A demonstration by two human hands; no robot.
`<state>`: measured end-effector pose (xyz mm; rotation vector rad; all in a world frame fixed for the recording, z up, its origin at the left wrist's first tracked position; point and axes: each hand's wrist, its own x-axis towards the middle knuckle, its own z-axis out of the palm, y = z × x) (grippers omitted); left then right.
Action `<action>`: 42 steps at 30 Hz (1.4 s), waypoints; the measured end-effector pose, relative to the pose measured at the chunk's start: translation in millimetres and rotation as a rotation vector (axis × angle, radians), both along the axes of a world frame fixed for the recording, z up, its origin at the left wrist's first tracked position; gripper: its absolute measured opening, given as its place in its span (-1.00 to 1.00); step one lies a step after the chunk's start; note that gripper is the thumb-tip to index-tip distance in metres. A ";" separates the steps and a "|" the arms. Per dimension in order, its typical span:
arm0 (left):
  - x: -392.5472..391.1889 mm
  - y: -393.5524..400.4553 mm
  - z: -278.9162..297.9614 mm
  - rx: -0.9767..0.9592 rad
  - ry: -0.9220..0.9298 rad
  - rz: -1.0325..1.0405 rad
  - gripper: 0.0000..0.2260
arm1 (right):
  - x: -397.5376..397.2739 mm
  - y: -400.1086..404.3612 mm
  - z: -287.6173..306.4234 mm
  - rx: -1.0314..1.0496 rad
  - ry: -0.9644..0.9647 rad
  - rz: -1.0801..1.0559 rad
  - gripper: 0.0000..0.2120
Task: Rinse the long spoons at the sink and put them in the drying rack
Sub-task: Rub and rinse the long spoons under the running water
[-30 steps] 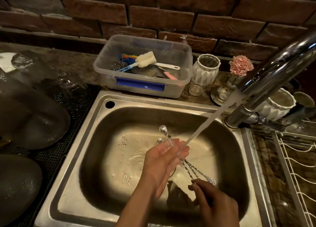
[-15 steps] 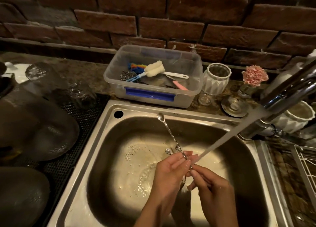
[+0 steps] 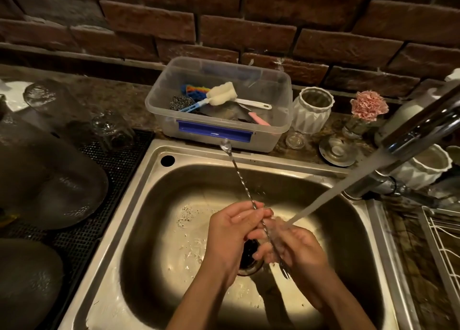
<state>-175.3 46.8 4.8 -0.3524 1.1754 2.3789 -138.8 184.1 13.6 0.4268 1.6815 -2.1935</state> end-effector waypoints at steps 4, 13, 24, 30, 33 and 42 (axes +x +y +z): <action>-6.1 -0.7 4.7 -0.057 0.041 0.034 -0.88 | -7.9 2.0 -5.0 -0.207 -0.098 -0.043 -0.48; -16.4 -4.6 -0.2 -0.170 0.009 0.180 -0.90 | -4.1 8.2 -8.2 -0.290 -0.137 -0.068 -0.58; 16.4 20.9 -11.3 -0.004 -0.267 0.117 -0.67 | 38.0 24.2 7.5 0.027 -0.116 -0.011 -0.74; 20.3 24.7 -14.2 0.071 -0.367 0.167 -0.74 | 68.9 35.3 19.9 0.095 -0.123 -0.054 -0.79; 19.4 24.0 -15.8 0.096 -0.416 0.180 -0.76 | 86.1 38.1 26.2 0.082 -0.159 -0.096 -0.77; 38.6 22.9 -23.2 0.082 -0.433 0.119 -0.74 | 119.8 38.0 45.9 0.299 -0.209 -0.202 -0.70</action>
